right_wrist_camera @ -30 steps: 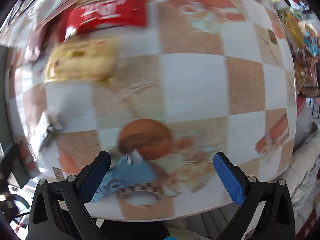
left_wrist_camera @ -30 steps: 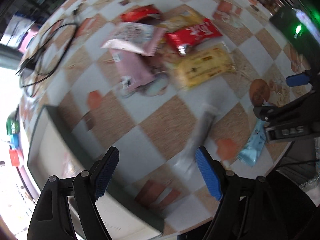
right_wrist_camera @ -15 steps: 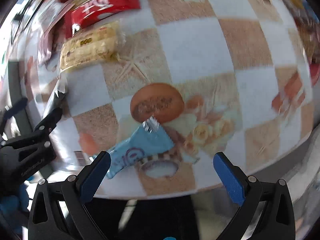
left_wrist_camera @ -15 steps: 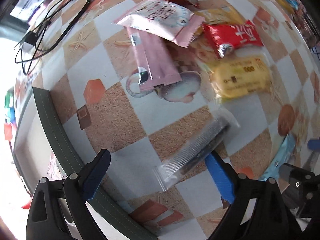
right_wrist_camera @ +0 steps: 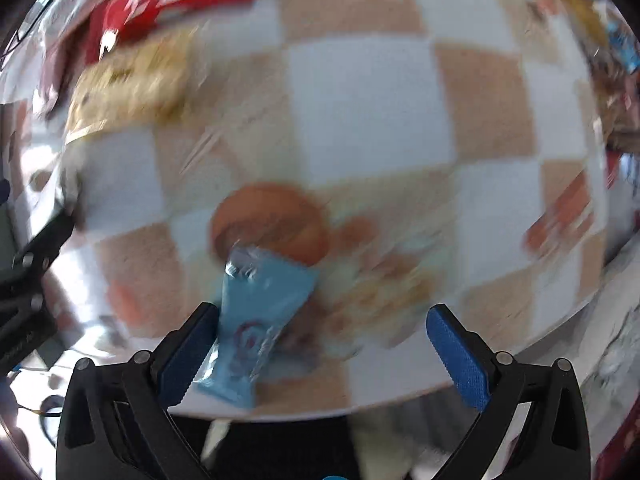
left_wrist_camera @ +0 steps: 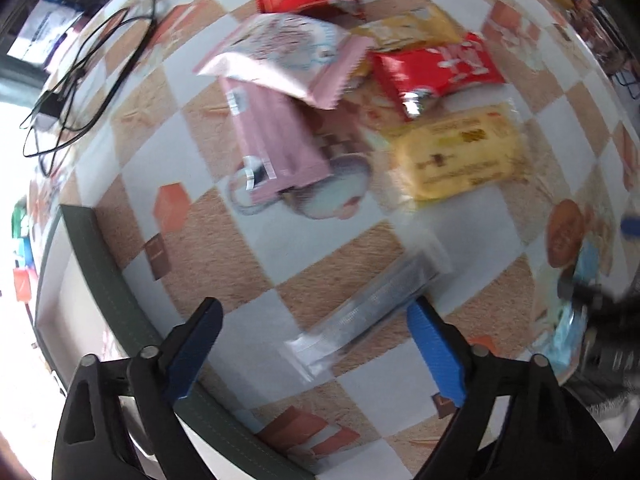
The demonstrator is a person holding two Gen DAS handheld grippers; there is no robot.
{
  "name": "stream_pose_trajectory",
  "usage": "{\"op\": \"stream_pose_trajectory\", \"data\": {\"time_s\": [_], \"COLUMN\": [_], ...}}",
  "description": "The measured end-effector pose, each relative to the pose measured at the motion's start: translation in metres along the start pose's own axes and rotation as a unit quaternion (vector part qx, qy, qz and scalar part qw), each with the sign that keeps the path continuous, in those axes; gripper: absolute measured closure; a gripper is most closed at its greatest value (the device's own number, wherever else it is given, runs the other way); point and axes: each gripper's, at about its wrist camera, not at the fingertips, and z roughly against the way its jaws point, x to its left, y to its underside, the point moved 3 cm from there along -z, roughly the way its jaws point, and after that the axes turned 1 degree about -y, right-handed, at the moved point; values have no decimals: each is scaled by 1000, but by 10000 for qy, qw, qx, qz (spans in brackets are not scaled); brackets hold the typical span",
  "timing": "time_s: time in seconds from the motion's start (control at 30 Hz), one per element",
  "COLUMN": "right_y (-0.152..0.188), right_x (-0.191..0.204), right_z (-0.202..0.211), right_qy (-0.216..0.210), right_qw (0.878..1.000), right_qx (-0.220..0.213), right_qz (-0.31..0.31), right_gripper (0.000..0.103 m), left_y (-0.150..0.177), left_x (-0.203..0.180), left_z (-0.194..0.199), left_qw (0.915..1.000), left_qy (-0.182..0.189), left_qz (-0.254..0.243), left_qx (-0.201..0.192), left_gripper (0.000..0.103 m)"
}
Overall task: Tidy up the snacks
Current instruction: 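Grasp the silver bar with the left tool while the right tool grasps the light-blue packet, then carry both snacks over the white box and release them inside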
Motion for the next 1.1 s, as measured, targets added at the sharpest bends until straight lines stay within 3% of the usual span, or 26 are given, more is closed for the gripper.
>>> {"op": "stream_pose_trajectory", "data": {"time_s": [0.1, 0.27, 0.47, 0.5, 0.57, 0.63, 0.73, 0.77, 1.0, 1.1], "right_y": [0, 18, 33, 35, 39, 26, 32, 32, 22, 18], "right_x": [-10, -8, -18, -10, -1, 18, 29, 29, 33, 33], "right_z": [8, 2, -24, -26, -26, -23, -9, -5, 18, 31], "right_qy": [-144, -966, -702, -710, -717, -629, -590, -590, -1742, -1874], "right_qw": [9998, 9924, 9909, 9910, 9924, 9946, 9972, 9976, 9844, 9819], "right_qx": [-14, 461, 783, 780, 742, 633, 378, 319, -77, -233], "right_qz": [-103, -613, -846, -825, -676, -536, -245, -147, -236, -158], "right_gripper": [0, 0, 0, 0, 1, 14, 55, 76, 78, 78], "left_y": [-5, -11, -21, -24, -26, -21, -22, -21, -1, 5], "left_x": [-9, -24, -46, -45, -46, -29, -24, -20, 42, 62], "left_z": [4, 7, 13, 12, 13, 9, 9, 9, 36, 49], "left_qw": [9997, 9996, 9990, 9990, 9984, 9983, 9976, 9970, 9917, 9889], "left_qy": [247, 34, 12, 62, 451, 508, 661, 767, 1131, 1190], "left_qz": [44, -272, -448, -430, -335, -290, -167, -60, 592, 855], "left_qx": [32, -98, -88, -60, 19, 28, 100, 132, -123, -251], "left_gripper": [28, 27, 25, 28, 48, 75, 83, 83, 83, 83]}}
